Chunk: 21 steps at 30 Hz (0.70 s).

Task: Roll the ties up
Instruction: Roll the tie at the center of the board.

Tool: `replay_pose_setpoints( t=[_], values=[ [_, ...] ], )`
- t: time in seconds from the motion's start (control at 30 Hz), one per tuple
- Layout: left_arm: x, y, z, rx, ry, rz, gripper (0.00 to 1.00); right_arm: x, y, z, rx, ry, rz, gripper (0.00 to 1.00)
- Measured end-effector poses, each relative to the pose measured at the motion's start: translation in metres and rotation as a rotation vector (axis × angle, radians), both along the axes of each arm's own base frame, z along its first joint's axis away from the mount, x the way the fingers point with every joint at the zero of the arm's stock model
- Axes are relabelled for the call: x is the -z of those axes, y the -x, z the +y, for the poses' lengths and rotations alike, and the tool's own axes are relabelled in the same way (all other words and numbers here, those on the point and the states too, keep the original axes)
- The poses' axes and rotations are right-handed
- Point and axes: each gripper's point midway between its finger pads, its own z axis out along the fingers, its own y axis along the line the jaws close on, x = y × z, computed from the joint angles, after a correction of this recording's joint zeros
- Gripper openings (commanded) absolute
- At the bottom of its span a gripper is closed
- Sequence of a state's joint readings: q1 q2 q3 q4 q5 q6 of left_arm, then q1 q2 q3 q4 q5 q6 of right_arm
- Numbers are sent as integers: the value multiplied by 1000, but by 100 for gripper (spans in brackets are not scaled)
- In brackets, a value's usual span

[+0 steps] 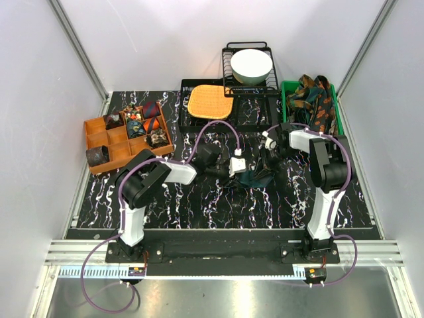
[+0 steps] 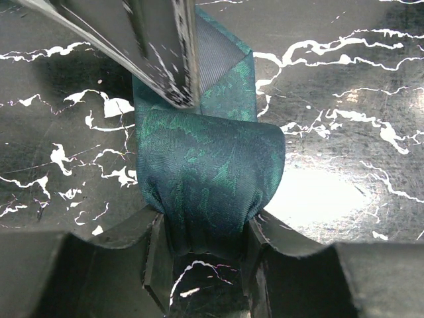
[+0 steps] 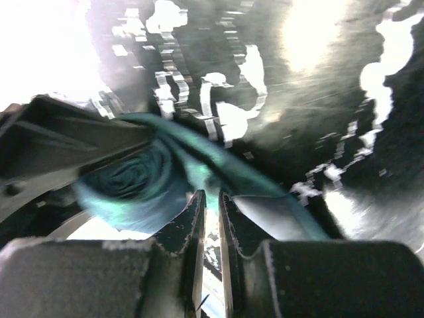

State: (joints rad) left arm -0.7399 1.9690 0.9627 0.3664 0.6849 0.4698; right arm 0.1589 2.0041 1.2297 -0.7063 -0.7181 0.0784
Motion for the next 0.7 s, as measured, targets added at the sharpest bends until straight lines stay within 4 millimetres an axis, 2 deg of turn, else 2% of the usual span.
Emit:
replay_pose_setpoints(
  t=[0.13, 0.37, 0.7],
  values=[
    [-2, 0, 2, -29, -4, 27, 20, 9, 3, -2, 5, 19, 29, 15],
    [-5, 11, 14, -110, 3, 102, 24, 11, 8, -2, 12, 43, 58, 16],
    [-3, 3, 15, -206, -25, 106, 27, 11, 9, -2, 14, 47, 62, 15]
  ],
)
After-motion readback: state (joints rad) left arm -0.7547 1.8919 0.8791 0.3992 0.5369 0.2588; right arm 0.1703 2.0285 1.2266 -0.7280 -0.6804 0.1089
